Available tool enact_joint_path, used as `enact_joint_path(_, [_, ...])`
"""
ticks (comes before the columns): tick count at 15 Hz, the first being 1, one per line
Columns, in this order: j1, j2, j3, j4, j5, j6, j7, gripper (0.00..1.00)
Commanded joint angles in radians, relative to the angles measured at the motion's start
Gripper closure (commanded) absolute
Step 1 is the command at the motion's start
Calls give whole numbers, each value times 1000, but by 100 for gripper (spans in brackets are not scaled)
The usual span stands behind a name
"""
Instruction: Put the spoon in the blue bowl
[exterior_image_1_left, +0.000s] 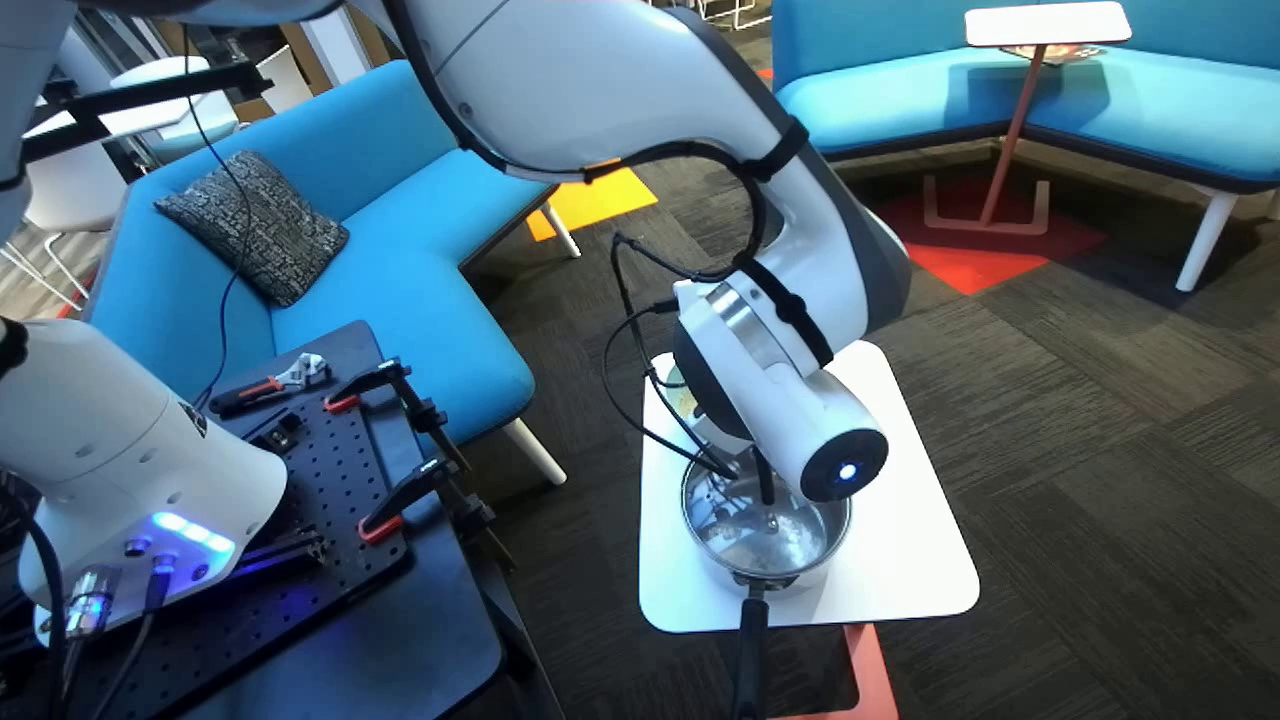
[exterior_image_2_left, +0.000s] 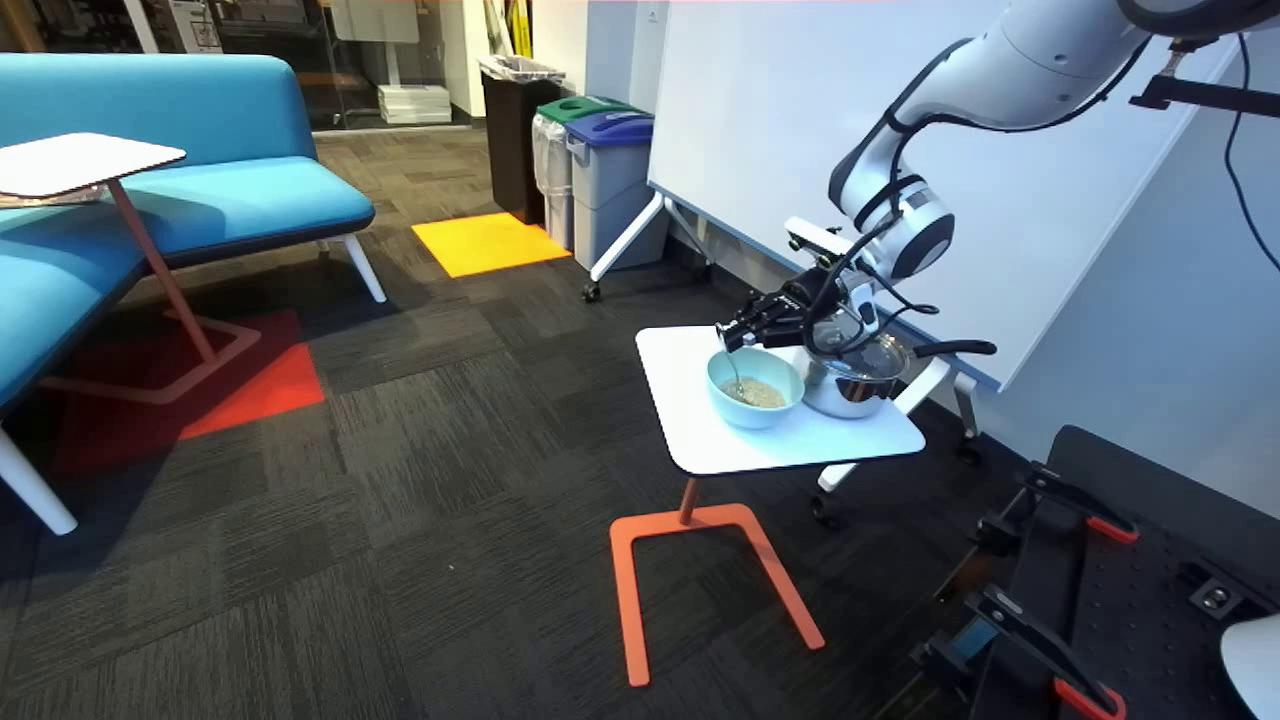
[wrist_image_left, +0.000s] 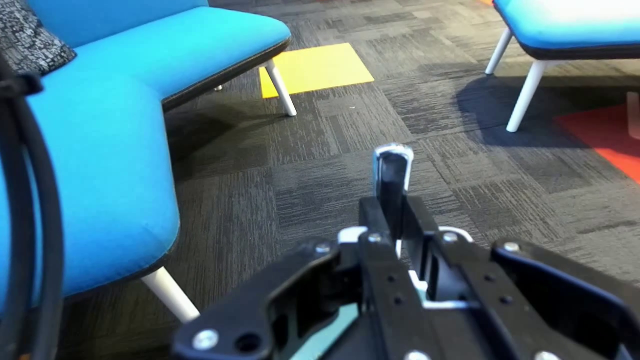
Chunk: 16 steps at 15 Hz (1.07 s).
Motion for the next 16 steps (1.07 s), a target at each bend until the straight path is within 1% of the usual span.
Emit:
enact_joint_path(1, [5,-48,-13,-49,10,40,8,96])
enact_joint_path(7, [10,-50,-2,-41,54,104,-84,96])
enact_joint_path(11, [31,-76,-4,-54,35,121,-138,96])
enact_joint_path(13, [52,-105,-11,-76,15,137,-136,96])
enact_joint_path(16, [79,-133,-16,-91,-22,169,-95,96])
